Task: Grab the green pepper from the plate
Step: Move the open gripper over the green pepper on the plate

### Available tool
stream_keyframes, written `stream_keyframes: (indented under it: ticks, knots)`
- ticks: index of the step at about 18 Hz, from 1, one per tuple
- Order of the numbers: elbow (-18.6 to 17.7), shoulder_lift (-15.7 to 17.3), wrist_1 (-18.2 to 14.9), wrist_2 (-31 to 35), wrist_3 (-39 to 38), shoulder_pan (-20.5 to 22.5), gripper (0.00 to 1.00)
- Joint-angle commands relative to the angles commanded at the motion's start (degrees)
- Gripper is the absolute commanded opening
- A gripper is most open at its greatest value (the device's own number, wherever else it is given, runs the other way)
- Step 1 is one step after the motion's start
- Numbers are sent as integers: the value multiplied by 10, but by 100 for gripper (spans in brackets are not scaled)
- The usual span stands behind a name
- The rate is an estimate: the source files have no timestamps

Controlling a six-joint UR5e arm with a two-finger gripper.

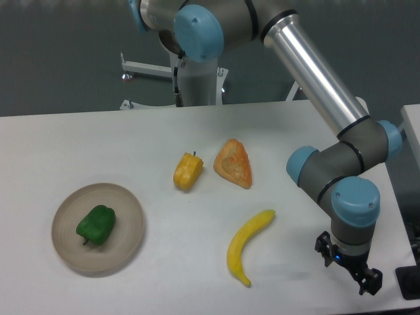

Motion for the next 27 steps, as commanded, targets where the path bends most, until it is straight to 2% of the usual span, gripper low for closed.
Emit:
stream_keyframes:
  ticks: [3, 5, 8, 10, 16, 19, 21, 24, 27]
  knots:
    - [-16, 18, -11, -18, -10, -3, 100]
    - [-40, 46, -29, -30, -56, -10, 100]
    - [-82, 96, -67, -44, -120, -38, 100]
    - [-114, 128, -81, -53, -177, -57, 100]
    - [-240, 222, -76, -140, -370, -119, 100]
    - [-287, 255, -75, -174, -455, -154, 100]
    - [-315, 268, -63, -179, -510, -178, 100]
    - [-378, 288, 3, -178, -560, -217, 100]
    - [-412, 293, 39, -175, -607, -253, 100]
